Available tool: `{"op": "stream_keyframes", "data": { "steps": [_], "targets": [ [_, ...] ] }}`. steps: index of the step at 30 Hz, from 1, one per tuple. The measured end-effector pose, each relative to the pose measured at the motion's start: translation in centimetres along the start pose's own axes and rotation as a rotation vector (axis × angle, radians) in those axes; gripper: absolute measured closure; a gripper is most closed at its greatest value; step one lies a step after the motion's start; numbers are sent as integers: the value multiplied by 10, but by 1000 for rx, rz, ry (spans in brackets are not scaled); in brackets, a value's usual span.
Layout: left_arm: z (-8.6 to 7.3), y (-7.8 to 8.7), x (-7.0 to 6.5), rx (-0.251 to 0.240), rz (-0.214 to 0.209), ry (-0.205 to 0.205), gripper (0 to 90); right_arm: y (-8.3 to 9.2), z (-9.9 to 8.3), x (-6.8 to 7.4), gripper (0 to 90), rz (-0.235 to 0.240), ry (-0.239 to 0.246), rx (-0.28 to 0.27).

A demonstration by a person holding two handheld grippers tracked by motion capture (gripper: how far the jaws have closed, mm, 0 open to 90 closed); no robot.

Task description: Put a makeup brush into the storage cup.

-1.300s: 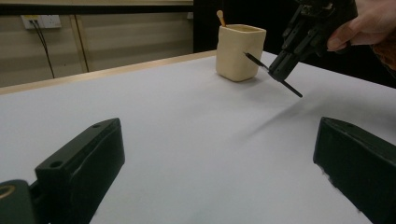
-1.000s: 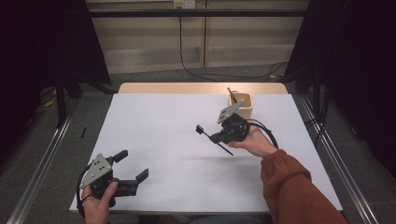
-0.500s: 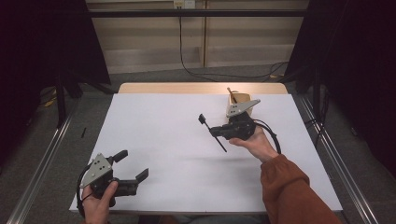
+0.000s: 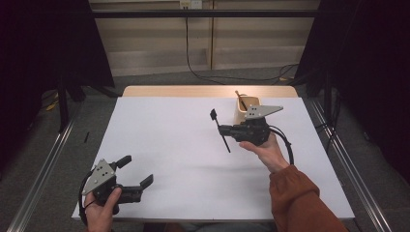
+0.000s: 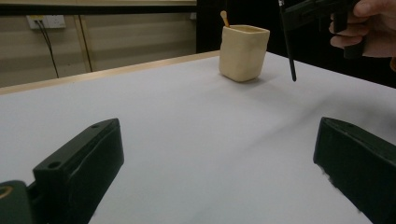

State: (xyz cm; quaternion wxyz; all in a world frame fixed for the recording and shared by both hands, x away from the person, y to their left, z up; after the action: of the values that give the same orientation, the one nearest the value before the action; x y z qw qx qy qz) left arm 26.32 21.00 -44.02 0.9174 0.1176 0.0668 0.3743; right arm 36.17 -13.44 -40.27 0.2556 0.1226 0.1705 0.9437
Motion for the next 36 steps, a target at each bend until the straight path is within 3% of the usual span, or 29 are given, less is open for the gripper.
{"op": "stream_keyframes", "data": {
  "steps": [5,14,27,36],
  "targets": [
    [0,0,-1,-2,-1,1,15,6,3,8,862,15,32,-57],
    [0,1,0,-9,3,9,13,18,4,3,862,4,-11,-136],
    [0,2,1,-4,5,13,11,30,12,-5,861,-30,-38,-175],
    [0,1,1,-9,6,15,11,43,31,-19,861,-72,-28,-192]
  ]
}}
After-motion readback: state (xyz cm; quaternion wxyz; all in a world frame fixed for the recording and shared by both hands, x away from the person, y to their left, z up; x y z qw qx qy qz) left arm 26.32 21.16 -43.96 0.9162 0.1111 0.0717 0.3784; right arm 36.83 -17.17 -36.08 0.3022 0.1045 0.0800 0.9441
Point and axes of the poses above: each handheld gripper's, and its own axes: y roughly backward along the jaws, z roughly out of its top, x roughly to its left, the point moved 5 cm from there along -y, roughly forward along the jaws, and after that the axes turned 2 degrees about -y, right-handed, at the moved point
